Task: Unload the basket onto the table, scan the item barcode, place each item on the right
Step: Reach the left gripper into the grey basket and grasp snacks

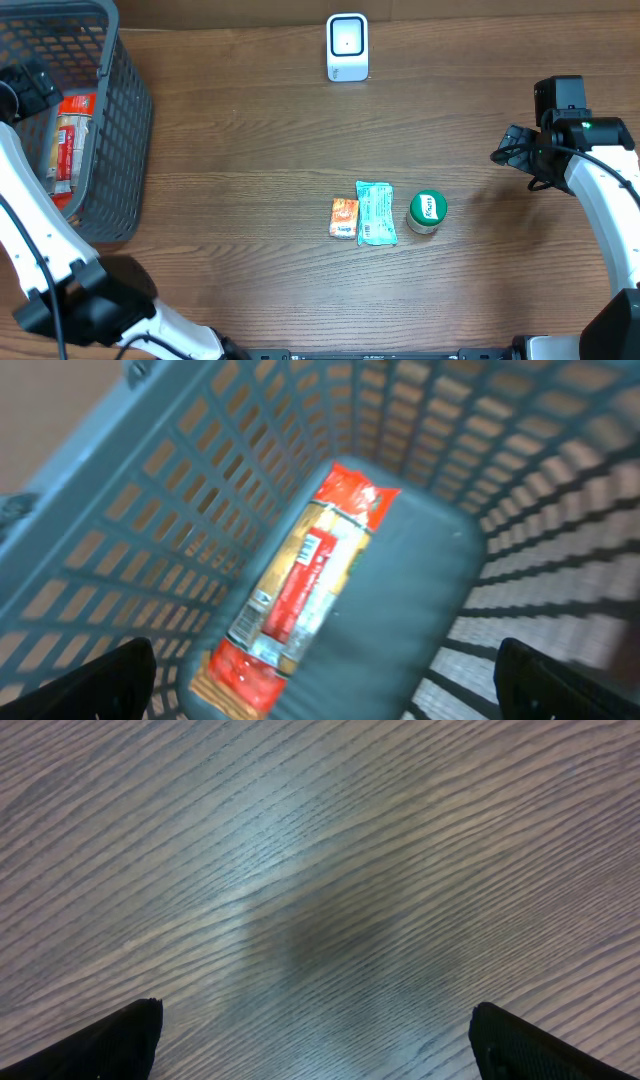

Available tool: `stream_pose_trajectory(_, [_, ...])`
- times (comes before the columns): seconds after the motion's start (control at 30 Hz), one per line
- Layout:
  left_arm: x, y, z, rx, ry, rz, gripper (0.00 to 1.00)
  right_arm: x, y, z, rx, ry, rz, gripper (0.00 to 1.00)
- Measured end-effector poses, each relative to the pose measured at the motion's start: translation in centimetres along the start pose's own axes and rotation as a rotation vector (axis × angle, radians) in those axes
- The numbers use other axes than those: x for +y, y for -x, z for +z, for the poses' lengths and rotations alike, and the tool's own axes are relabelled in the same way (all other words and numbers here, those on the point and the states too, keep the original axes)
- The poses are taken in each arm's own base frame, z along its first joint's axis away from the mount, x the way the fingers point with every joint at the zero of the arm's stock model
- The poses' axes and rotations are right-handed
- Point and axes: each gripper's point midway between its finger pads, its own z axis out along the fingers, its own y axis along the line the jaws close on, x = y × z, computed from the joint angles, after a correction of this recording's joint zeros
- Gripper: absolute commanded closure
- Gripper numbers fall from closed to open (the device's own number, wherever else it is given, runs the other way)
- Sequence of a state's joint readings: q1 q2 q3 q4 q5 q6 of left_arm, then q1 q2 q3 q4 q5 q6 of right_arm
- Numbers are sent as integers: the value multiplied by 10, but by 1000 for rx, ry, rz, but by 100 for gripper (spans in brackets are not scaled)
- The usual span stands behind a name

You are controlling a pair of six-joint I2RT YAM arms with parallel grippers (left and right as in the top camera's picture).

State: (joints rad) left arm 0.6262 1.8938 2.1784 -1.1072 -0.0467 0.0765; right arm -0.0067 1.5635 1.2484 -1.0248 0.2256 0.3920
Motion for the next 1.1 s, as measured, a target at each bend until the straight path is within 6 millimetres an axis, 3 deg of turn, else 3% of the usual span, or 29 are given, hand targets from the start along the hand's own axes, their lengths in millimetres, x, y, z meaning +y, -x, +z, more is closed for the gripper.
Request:
stream_pose_trajectory(0.23, [23,-34,85,152,20,42,0,0,0,0,0,0,0,0])
stream_pose_trajectory(0.47, [35,-89,171,324,1,113,0,0,0,0,0,0,0,0])
stream_pose_trajectory(0.7, [40,-137,223,430,-52,166,0,0,0,0,1,0,0,0])
stream_pose_trajectory(0.8, [38,-150,239,452,-79,173,0,0,0,0,0,0,0,0])
stream_pose_trajectory(0.87, [37,-148,240,439,-98,173,1,0,0,0,1,0,0,0])
stream_pose_trajectory(1.0, [31,-150,242,430,-153,165,48,0,0,0,1,0,0,0])
stream_pose_trajectory(1.03, [29,-150,242,429,-164,163,64,0,0,0,0,0,0,0])
stream_pose_trajectory(1.07, [28,-149,242,428,-167,164,74,0,0,0,1,0,-1,0])
stream_pose_trajectory(1.1, [27,-149,242,426,-170,169,75,0,0,0,0,0,-1,0])
